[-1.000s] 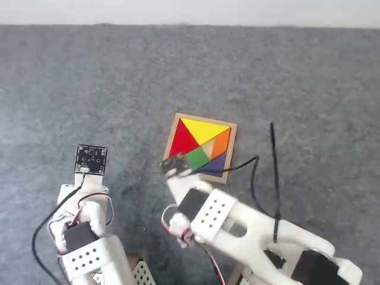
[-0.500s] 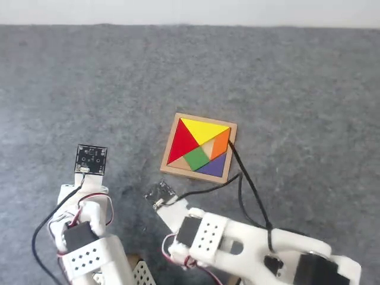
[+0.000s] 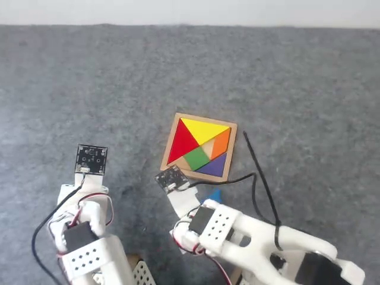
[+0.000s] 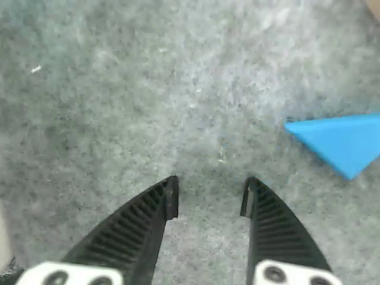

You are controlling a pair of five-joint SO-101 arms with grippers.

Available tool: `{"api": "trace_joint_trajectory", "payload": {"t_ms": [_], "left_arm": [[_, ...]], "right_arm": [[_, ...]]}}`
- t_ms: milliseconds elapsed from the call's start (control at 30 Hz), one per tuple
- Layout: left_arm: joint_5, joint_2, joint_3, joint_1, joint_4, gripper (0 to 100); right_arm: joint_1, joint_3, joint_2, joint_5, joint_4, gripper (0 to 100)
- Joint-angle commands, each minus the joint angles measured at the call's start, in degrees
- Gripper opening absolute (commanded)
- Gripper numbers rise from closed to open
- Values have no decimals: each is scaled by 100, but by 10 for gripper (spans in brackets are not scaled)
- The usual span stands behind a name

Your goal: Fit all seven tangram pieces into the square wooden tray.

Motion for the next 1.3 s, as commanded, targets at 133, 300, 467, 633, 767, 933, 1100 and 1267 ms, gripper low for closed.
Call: {"api": "trace_joint_trajectory", "payload": {"t_ms": [133,300,467,633,767,933,1100,1267], "left_arm": [[0,-79,-215,18,-158,12],[0,-79,-215,18,-158,12],[0,-79,-215,18,-158,12],[0,-79,-215,18,-158,12],[0,-79,-215,18,-149,12],[0,-79,-215,0,-141,12],[-211,-79,-215,18,-132,12],[-220,-79,-207,18,-132,12]], "right_arm": [[215,-1152,75,35,1552,206],[813,-2295,127,35,2149,206],[1051,-2699,136,53,2167,206],[1279,-2321,136,659,2167,206],[1886,-1969,136,3376,2114,208],[2360,-1916,75,7727,1842,209],[2325,-1802,75,7938,1798,207],[2167,-1442,75,9451,2026,206]]}}
